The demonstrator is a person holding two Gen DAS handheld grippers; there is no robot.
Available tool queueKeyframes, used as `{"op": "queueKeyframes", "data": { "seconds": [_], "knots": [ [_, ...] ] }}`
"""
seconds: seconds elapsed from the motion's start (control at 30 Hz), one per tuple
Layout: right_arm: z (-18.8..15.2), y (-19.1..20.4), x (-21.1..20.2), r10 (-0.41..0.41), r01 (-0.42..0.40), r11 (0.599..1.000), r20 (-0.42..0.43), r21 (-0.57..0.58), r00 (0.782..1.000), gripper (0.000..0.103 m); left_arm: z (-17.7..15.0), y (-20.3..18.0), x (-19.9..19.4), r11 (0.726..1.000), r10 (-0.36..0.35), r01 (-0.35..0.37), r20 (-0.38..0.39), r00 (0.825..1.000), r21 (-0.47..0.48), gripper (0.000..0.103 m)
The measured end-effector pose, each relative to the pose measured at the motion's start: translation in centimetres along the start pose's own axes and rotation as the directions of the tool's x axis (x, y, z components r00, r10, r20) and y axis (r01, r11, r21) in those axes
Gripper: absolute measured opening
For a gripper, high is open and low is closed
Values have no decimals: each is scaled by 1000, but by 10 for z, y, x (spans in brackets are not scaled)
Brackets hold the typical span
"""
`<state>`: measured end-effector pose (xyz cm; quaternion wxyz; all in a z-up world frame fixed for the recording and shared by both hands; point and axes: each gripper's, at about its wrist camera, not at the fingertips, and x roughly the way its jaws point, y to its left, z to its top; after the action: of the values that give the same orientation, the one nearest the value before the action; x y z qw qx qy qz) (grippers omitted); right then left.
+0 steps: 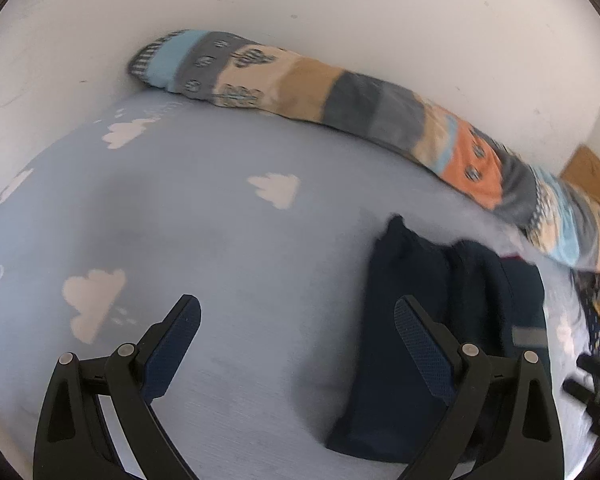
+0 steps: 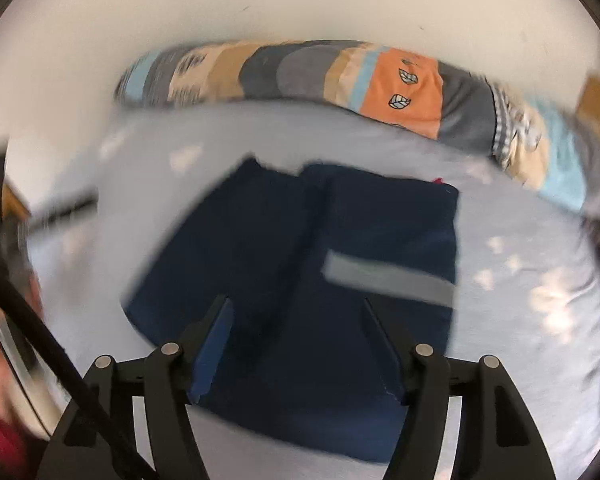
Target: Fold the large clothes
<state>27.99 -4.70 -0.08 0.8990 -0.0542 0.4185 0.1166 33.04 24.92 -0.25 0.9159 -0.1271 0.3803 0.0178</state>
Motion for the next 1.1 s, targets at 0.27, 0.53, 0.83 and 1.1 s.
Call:
{"op": "queueKeyframes", "data": {
  "seconds": [0.27,0.53,0.83,1.1],
  "knots": [
    [-84,71,10,-172,199,929,112,-311,979,71,-18,-27,6,995,-25,29,-45,999,90,98],
    [-81,87,55,-393,423,816,159,-393,906,67,-16,-15,10,998,-32,36,-64,997,52,98],
    [-57,48,32,-281,307,930,146,-202,948,8,-15,-31,61,926,-377,353,-291,879,-135,98],
    [-72,43,-5,-276,339,904,248,-260,929,8,-3,-80,131,835,-550,464,-448,705,-296,98]
  ]
}}
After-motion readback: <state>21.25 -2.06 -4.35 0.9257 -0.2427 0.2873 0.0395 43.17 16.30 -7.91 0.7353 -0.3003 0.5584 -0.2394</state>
